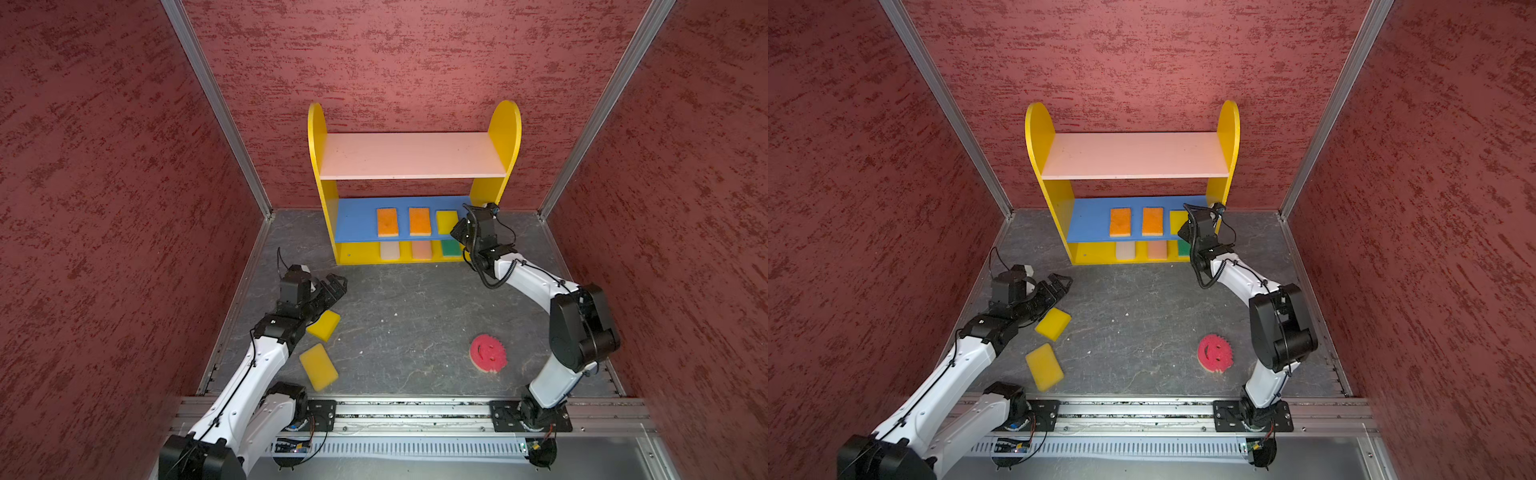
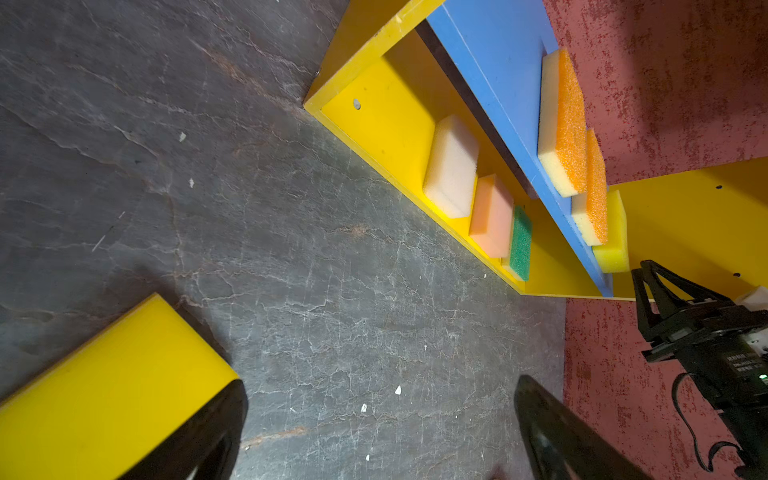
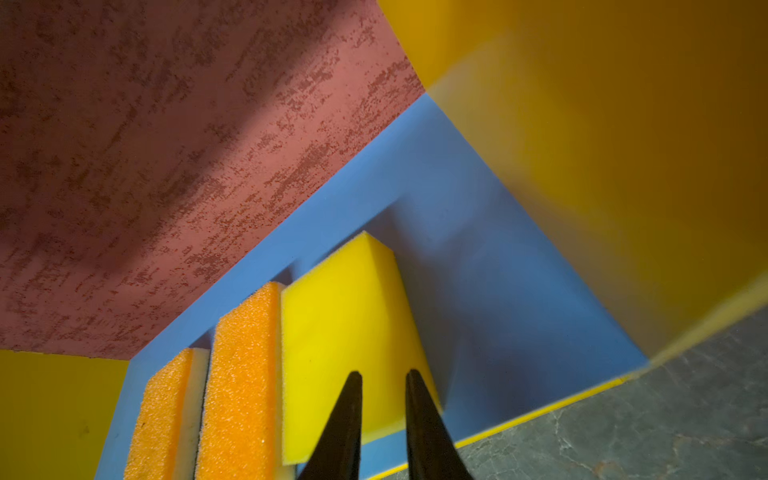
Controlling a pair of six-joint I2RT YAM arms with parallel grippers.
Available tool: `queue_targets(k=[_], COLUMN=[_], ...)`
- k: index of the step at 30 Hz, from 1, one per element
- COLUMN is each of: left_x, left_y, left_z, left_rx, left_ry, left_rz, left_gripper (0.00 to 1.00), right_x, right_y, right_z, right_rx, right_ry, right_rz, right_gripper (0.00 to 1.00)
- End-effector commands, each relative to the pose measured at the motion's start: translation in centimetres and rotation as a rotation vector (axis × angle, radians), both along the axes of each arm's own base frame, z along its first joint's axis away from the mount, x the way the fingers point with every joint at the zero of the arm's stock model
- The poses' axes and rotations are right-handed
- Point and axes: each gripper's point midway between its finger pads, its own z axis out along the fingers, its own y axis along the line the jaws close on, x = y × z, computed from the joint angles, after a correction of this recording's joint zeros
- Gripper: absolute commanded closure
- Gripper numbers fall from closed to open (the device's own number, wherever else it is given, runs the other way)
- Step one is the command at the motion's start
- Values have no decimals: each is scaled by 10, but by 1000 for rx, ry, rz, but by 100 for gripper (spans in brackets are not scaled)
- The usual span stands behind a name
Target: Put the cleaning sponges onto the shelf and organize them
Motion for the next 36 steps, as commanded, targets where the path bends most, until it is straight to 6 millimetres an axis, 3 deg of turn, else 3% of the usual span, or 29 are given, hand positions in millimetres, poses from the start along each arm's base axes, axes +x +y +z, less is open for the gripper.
queue_targets(k=[1,5,8,9,16,22,36], left_x=[1,1,0,0,1,0,0], left_y=[-3,-3,-3,-3,-4,-3,-1], left_z=[1,2,2,2,2,2,-1], left_rx=[-6,-6,-7,-8,-11,-5,-1], left_ry=[-9,-11,-12,-13,-14,-13,-8], left_rz=[-17,-18,-18,-17,-19,-19,-12], left_gripper=[0,0,0,0,0,0,0], right_x=[-6,-9,-10,-10,-14,-11,-1], right_y=[-13,-11,-3,0,13,10,3], right_z=[20,23,23,23,3,-9,-14], right_rx=[16,25,58,68,136,158,193], right_ry=[-38,-40,-42,-39,15,39,43], right_rz=[-38,-25,14,26,77,74,60], right_gripper=[77,79,99,100,100,100,100])
